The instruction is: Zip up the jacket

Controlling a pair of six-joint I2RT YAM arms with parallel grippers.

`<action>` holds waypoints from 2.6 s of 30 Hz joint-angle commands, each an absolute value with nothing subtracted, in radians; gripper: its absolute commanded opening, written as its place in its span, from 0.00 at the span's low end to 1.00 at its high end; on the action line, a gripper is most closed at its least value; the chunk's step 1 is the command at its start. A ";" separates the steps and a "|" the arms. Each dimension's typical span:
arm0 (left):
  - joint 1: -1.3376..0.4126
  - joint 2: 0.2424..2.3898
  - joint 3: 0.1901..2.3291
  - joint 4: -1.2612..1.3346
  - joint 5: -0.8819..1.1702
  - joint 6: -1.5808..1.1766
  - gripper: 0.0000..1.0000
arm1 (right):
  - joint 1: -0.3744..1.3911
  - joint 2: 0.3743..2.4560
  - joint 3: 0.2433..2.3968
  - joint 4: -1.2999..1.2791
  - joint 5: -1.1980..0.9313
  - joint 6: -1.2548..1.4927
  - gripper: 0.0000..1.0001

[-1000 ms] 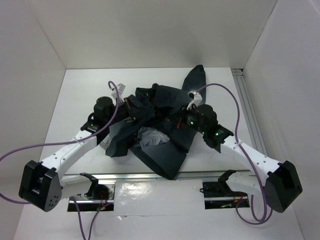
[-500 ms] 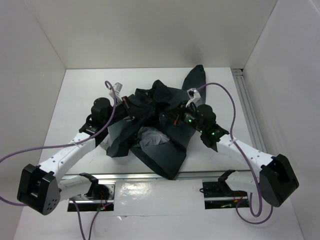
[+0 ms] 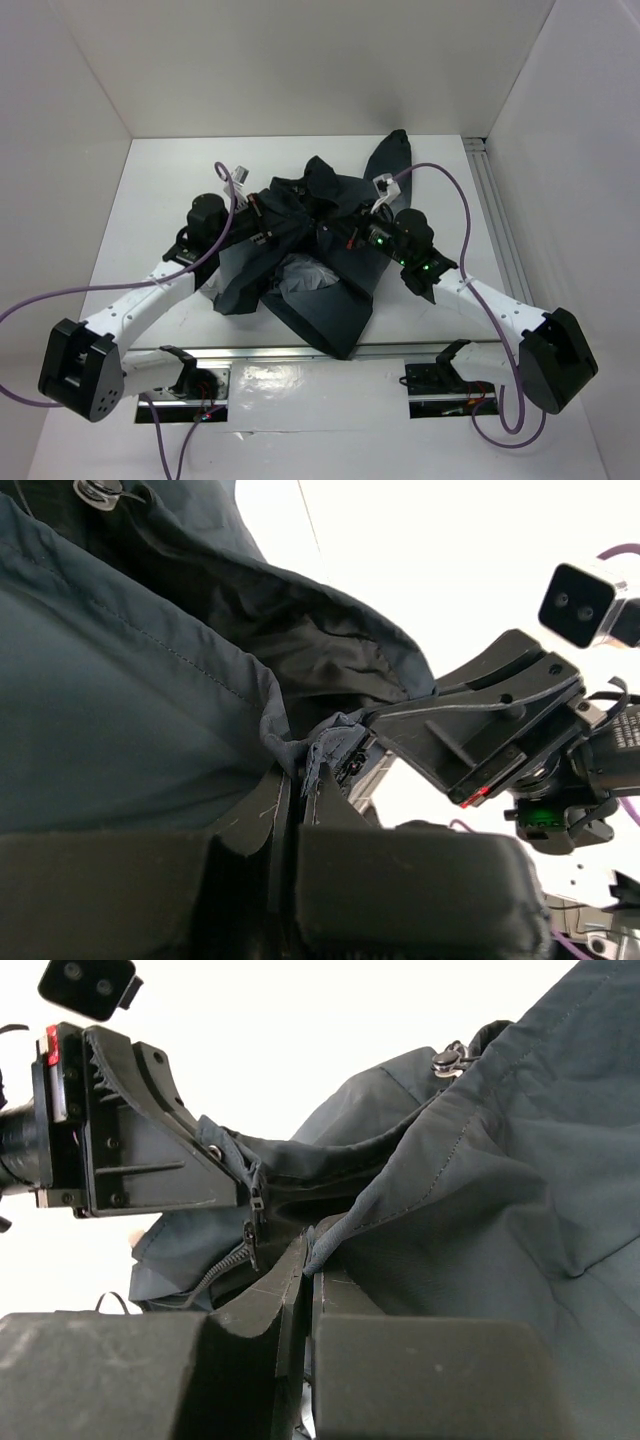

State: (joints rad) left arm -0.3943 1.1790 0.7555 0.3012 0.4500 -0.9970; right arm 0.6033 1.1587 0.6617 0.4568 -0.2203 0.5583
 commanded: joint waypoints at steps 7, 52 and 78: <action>-0.382 1.232 0.896 0.275 0.514 -1.066 0.00 | 0.632 1.135 0.695 0.522 -0.253 0.496 0.00; -0.354 1.315 0.976 0.166 0.580 -1.055 0.00 | 0.632 1.075 0.715 0.465 -0.225 0.439 0.00; -0.316 1.307 0.976 0.173 0.647 -1.087 0.00 | 0.632 1.075 0.704 0.426 -0.213 0.420 0.00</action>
State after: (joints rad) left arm -0.3252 1.3266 0.9363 0.1341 0.5980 -1.0557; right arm 0.6220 1.1072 0.6693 0.4290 -0.2226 0.4454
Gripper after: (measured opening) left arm 0.092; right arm 0.034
